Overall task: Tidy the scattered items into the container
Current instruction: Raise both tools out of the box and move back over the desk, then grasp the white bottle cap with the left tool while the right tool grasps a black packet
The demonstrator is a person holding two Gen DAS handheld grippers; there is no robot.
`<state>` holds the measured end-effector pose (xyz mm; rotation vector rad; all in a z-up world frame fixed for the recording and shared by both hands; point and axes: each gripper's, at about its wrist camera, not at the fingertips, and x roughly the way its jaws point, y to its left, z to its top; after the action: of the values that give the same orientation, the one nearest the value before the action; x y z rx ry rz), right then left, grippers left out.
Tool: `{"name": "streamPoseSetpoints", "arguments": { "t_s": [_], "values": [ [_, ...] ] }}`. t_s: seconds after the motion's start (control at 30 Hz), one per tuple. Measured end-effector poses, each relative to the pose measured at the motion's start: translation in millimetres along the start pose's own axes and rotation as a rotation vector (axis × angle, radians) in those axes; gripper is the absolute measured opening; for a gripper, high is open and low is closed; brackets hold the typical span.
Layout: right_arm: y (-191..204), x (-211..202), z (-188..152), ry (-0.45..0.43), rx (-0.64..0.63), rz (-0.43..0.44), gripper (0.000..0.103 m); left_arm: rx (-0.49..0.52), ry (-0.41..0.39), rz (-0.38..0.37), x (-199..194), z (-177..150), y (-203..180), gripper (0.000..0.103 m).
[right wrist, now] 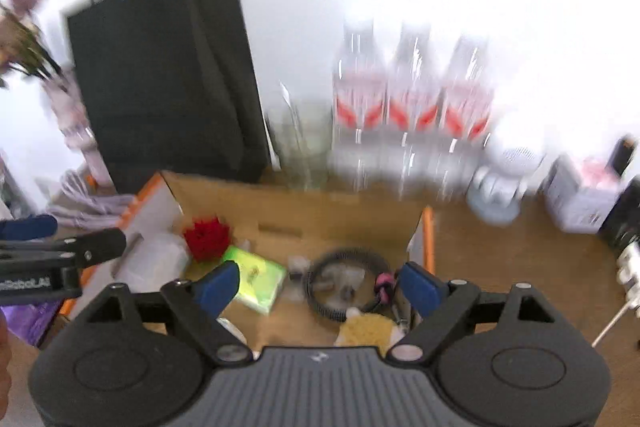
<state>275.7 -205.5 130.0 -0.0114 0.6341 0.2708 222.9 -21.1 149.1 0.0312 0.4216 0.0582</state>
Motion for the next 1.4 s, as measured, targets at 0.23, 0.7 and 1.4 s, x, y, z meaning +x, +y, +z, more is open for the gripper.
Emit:
{"name": "streamPoseSetpoints", "arguments": {
  "t_s": [0.23,0.7,1.4],
  "values": [
    [11,-67,-65,-0.294,-0.016,-0.026,0.097,0.04,-0.133,-0.015,-67,-40,-3,0.103],
    [18,-225,-293,-0.237,0.133,0.029,0.103,-0.041,0.003,-0.106,-261,-234,-5,0.103],
    [47,-178,-276,-0.14,0.045,0.091,0.071,0.114,0.109,-0.016,-77,-165,45,0.074]
  ]
}}
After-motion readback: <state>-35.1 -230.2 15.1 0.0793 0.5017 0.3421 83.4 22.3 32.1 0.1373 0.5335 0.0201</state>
